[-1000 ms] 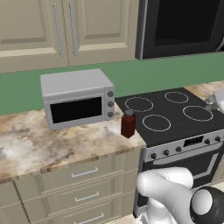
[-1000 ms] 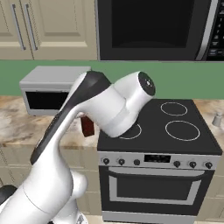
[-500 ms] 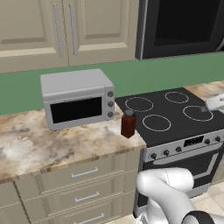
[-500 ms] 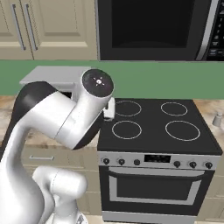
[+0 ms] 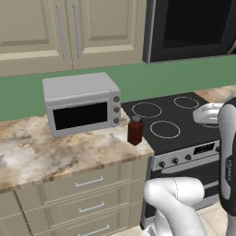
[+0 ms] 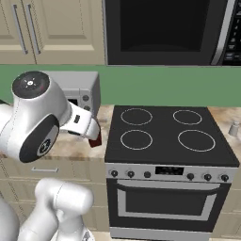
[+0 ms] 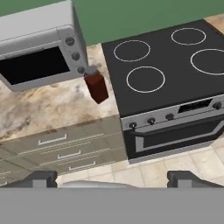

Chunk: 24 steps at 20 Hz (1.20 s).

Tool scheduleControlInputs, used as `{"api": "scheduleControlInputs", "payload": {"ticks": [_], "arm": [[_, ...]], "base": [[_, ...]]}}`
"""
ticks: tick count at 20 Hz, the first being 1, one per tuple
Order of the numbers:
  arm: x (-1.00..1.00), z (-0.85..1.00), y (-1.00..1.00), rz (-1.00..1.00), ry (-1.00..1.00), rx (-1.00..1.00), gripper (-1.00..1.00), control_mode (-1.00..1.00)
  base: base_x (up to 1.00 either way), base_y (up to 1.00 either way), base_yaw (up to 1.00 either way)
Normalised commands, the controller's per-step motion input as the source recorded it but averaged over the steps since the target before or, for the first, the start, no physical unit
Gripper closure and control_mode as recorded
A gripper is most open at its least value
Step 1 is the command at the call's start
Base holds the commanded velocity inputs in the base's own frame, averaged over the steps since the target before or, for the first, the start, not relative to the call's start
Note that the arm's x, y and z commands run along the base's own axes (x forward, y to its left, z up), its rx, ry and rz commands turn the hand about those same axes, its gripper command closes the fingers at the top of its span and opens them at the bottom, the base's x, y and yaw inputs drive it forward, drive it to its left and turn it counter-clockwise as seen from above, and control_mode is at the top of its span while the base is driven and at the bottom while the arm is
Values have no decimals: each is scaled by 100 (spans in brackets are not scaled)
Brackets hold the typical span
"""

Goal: Collect the paprika, ketchup, and shaker from the cabinet and place them next to the stove.

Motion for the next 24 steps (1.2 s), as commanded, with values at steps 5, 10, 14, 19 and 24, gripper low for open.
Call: {"api": "scheduleControlInputs", "payload": {"ticks": [5,10,14,19,24], "arm": [[0,-7,13,0,3,-7,-100,-100],[-24,0,-1,-1,-11,0,-100,-100],[-28,0,-2,-2,-8,0,-100,100],[0,0,0,0,0,0,-100,100],[0,0,0,0,0,0,-100,100]], "base": [[0,0,0],[0,0,0],[-37,-3,-2],[-69,-4,-23],[-49,0,-50]]}}
